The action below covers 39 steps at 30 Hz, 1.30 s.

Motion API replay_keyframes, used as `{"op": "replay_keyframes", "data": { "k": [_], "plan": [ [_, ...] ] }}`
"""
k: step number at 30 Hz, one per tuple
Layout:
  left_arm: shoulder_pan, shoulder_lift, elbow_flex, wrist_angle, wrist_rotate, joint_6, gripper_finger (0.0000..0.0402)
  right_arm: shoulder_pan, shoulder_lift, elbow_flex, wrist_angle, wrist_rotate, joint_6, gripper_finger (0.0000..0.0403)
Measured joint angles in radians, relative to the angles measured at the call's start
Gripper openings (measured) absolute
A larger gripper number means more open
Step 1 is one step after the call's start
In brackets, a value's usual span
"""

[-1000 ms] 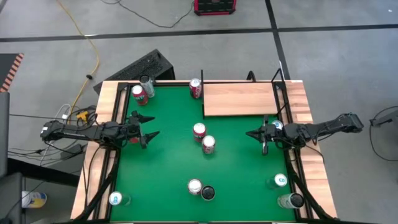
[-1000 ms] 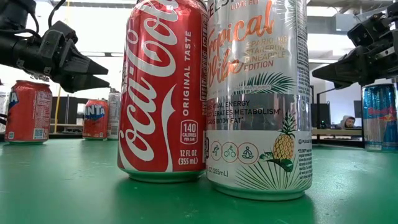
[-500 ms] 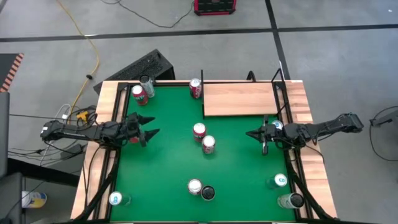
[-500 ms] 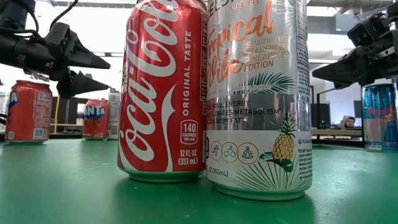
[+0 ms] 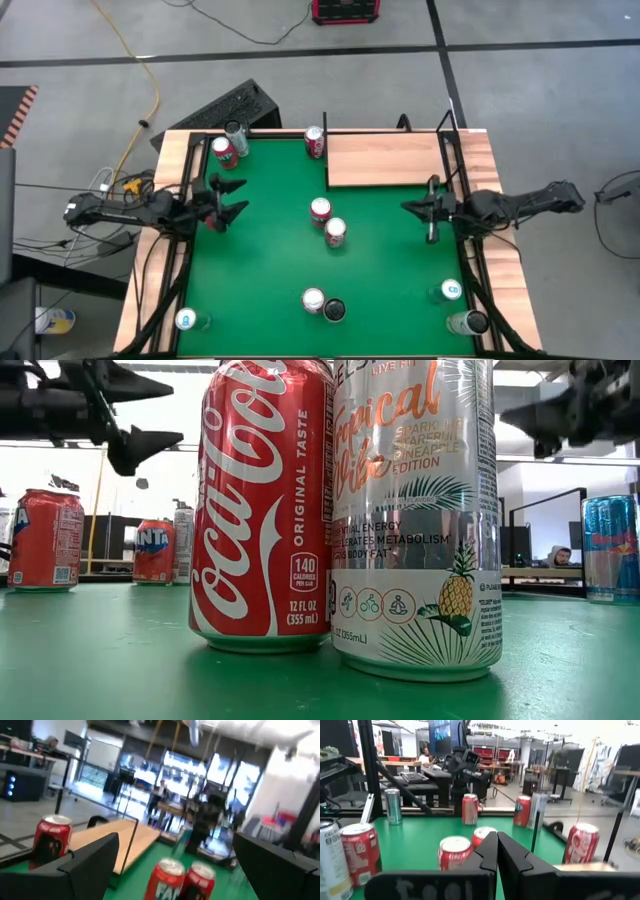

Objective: Place canned beverage on shelf
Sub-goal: Put the bottom right red soda can on the shelf

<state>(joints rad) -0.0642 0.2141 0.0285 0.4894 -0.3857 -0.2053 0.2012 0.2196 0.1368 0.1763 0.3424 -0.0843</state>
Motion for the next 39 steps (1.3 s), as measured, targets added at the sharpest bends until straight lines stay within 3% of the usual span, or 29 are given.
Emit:
{"op": "replay_keyframes", "data": {
  "k": [7, 13, 19, 26, 34, 39],
  "plan": [
    [0.057, 0.267, 0.179, -0.004, 0.150, 0.123, 0.0374, 0.000, 0.160, 0.124, 0.047, -0.001, -0.033, 0.0032],
    [0.100, 0.514, 0.433, -0.114, 0.259, 0.300, 0.0371, 0.013, 0.358, 0.275, -0.029, -0.002, -0.047, 0.0041],
    [0.155, 0.745, 0.662, -0.266, 0.398, 0.352, 0.0371, 0.052, 0.499, 0.465, -0.224, -0.002, -0.048, 0.0088],
    [0.211, 0.985, 0.822, -0.341, 0.513, 0.456, 0.0371, 0.096, 0.590, 0.631, -0.455, -0.002, -0.018, 0.0155],
    [0.294, 1.205, 0.921, -0.346, 0.773, 0.464, 0.0371, 0.125, 0.605, 0.652, -0.536, -0.001, 0.014, 0.0233],
    [0.323, 1.304, 0.991, -0.395, 0.858, 0.482, 0.0371, 0.148, 0.605, 0.652, -0.549, -0.001, 0.016, 0.0256]
  ]
}}
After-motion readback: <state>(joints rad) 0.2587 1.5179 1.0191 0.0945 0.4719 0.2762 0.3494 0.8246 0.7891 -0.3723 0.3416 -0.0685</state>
